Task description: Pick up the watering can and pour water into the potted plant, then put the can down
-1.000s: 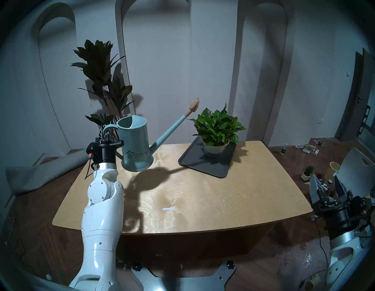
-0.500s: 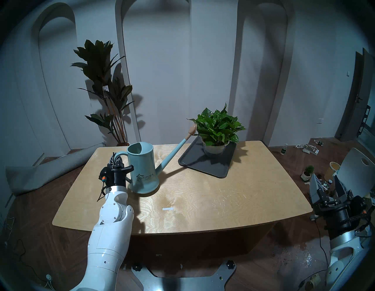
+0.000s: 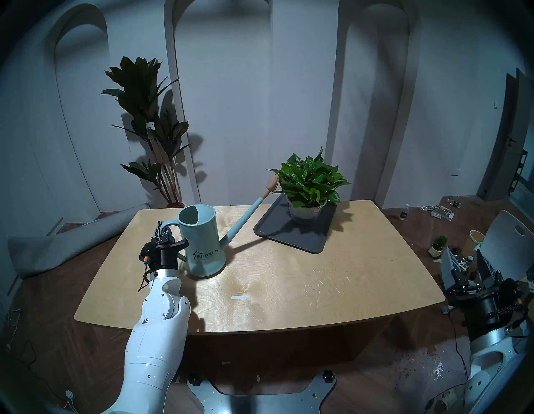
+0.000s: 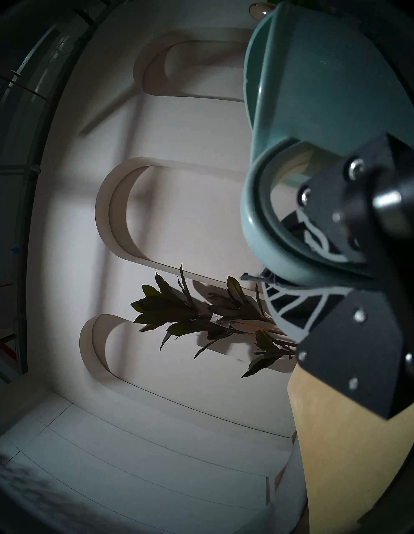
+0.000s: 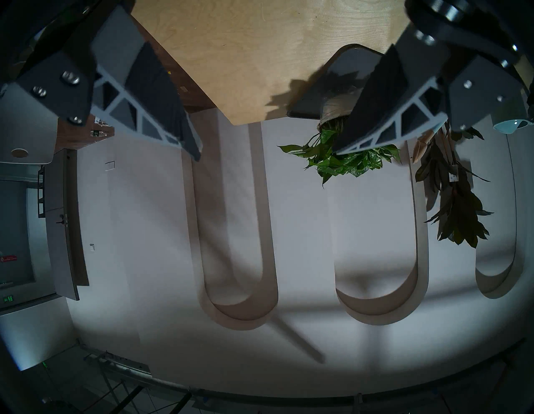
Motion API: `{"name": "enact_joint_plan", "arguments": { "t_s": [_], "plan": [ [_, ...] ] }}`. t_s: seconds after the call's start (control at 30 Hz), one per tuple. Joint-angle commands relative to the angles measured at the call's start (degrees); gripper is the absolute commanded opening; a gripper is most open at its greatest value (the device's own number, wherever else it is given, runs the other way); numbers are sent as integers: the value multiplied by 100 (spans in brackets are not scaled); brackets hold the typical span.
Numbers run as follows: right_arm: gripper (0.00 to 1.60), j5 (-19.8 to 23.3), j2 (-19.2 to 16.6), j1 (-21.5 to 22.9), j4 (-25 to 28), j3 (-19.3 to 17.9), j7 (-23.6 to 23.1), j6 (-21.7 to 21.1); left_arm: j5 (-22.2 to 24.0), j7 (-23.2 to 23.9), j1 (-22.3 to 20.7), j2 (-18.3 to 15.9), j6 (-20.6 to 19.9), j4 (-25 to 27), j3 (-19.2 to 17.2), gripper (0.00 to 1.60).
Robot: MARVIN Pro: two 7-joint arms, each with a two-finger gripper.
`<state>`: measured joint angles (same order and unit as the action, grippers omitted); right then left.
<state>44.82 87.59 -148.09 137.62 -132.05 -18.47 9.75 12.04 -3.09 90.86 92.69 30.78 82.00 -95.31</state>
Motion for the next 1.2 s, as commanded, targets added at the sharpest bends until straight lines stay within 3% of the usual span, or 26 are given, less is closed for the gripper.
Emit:
{"name": "enact_joint_plan", "arguments": {
  "t_s": [0.0,0.07,0.1,0.33,0.67,0.7,0.73,0.77,0.87,0.9,0.97,1.03,1.07,1.1,1.13,1.17],
  "plan": [
    [160,-10,-1,-13,110,-7,-5,-1,432,685,495,-268,223,606,176,0],
    [160,-9,-3,-10,105,-6,-7,1,434,945,818,-327,310,703,252,0],
    [160,-9,-4,-9,104,-6,-7,2,416,854,772,-363,394,550,319,0],
    [160,-9,-5,-9,103,-6,-8,3,486,1510,1424,-556,632,686,457,0],
    [160,-12,0,-17,115,-7,0,-5,514,2022,1685,-871,958,778,474,0],
    [160,-12,0,-17,117,-7,1,-6,504,2014,1684,-860,983,776,464,38],
    [160,-12,1,-18,117,-7,2,-6,513,2024,1678,-865,987,776,465,64],
    [160,-12,1,-18,118,-7,2,-7,514,2031,1665,-867,1008,771,464,67],
    [160,-13,1,-20,119,-7,4,-7,361,1924,1613,-799,1059,806,429,28],
    [160,-13,1,-20,119,-7,4,-7,278,1856,1593,-759,1054,829,415,4],
    [160,-13,0,-20,119,-7,4,-7,237,1835,1547,-746,995,861,421,0],
    [160,-12,0,-20,119,-7,4,-6,173,1816,1523,-746,980,912,421,6],
    [160,-12,0,-19,118,-7,3,-6,73,1795,1516,-762,969,947,416,48],
    [160,-12,-1,-19,117,-6,3,-5,31,1793,1511,-783,944,977,420,141],
    [160,-12,-1,-19,117,-6,3,-5,5,1804,1509,-813,901,1011,429,160],
    [160,-11,-1,-19,116,-6,3,-4,-75,1820,1503,-854,903,1040,430,160]
  ]
}}
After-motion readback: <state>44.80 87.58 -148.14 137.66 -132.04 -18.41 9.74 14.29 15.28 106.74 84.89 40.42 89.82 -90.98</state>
